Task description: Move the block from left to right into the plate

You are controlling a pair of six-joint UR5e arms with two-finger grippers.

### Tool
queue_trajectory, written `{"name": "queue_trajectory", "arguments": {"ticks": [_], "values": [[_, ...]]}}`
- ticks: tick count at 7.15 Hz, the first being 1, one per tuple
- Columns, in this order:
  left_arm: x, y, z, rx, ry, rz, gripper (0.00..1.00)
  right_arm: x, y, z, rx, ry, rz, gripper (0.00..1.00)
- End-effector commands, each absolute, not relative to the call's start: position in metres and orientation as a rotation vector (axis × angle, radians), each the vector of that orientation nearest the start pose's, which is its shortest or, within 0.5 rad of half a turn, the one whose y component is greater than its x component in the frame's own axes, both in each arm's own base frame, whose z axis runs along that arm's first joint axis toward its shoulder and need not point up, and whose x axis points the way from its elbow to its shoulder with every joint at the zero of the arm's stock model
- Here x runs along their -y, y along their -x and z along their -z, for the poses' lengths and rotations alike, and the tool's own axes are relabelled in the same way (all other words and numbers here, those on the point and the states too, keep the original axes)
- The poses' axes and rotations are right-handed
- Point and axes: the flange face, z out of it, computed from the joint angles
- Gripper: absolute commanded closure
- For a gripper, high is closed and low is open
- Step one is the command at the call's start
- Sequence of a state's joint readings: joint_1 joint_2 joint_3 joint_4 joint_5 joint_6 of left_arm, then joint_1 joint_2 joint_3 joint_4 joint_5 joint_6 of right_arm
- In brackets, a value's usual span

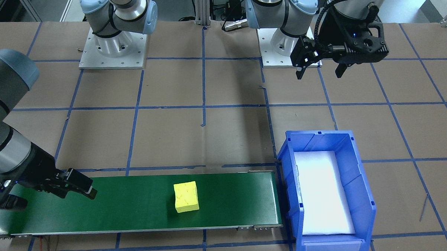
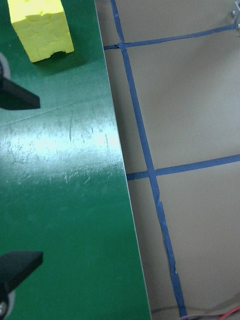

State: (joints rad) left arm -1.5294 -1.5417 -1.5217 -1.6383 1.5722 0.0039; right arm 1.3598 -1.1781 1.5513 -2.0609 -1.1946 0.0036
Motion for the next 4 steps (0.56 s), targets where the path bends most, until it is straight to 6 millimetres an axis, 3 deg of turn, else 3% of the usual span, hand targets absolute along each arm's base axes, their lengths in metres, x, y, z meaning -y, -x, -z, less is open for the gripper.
{"name": "queue_trajectory", "arguments": {"ticks": [1,4], "values": [[0.484,0.113,-0.519,-3.139,0.058,0.017,0.0,0.67,-0.044,-0.309,-2.736,-0.286,0.2,0.0],[0.484,0.113,-0.519,-3.139,0.058,0.014,0.0,0.678,-0.048,-0.286,-2.673,-0.337,0.156,0.0]]}}
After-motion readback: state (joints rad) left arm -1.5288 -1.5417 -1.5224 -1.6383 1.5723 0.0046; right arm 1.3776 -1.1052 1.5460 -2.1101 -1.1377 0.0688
